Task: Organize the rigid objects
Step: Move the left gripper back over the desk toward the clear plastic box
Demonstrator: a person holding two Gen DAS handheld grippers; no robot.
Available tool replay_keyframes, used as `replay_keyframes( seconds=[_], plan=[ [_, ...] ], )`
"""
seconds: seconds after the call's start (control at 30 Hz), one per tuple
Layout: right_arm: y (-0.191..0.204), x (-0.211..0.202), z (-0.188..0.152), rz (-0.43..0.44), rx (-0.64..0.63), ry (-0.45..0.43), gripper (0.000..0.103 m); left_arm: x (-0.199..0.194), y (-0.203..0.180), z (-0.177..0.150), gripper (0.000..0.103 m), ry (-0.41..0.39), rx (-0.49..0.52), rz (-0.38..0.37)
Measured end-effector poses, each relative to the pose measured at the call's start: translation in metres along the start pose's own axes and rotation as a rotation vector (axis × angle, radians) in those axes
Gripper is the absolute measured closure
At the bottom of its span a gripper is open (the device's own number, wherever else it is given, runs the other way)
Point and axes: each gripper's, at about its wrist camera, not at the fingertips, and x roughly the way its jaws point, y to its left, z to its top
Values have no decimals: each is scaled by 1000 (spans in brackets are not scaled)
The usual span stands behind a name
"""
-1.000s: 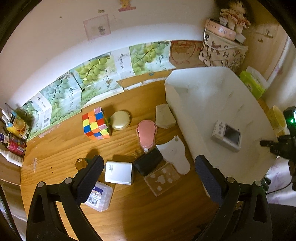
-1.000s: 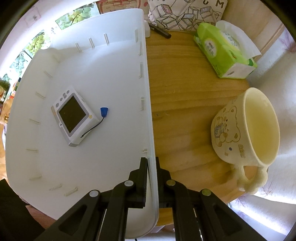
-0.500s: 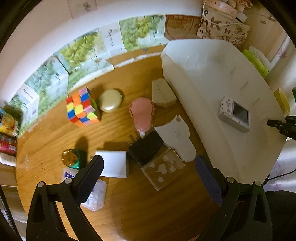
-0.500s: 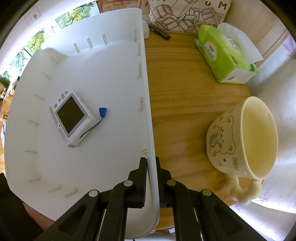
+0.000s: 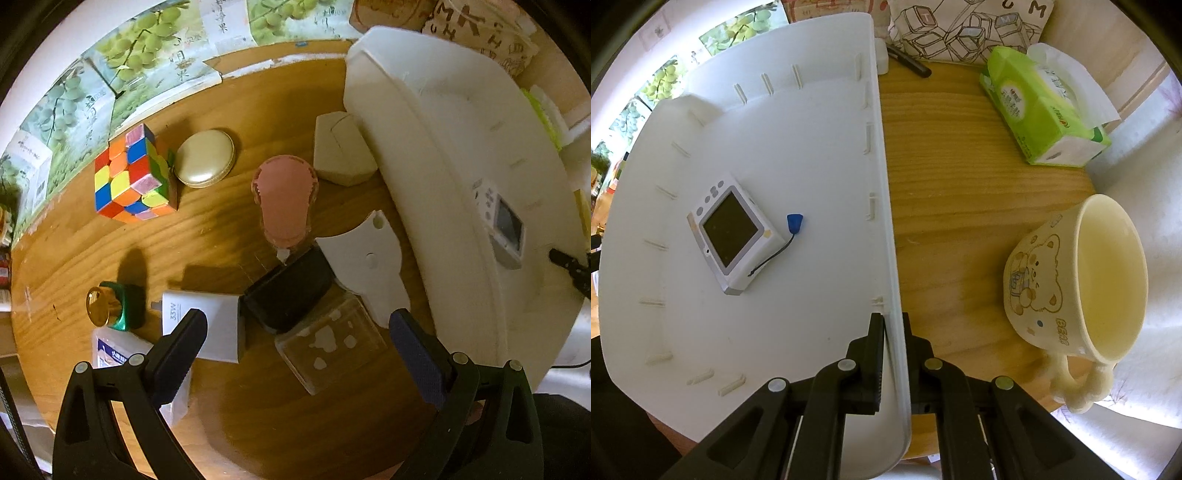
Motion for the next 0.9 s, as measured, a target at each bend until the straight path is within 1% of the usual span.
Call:
replay_keyframes(
  seconds=[0.2, 0.4, 0.57, 0.67, 0.9],
  plan=[
    [0, 7, 7, -1, 10, 11, 96, 13, -5, 3, 4, 53, 20, 20],
    [-7, 12, 12, 3, 33, 15, 96, 24, -4, 1, 4, 124, 7, 3],
    [-8, 14, 14, 0, 47, 14, 95, 26, -9, -4, 4, 144, 8, 17],
    [-9, 14, 13, -1, 47, 16, 95, 29, -16, -6, 4, 183, -9, 22],
    [-7, 14, 10, -3, 52, 13, 95, 36, -32, -16, 4, 216, 30, 62]
  ],
)
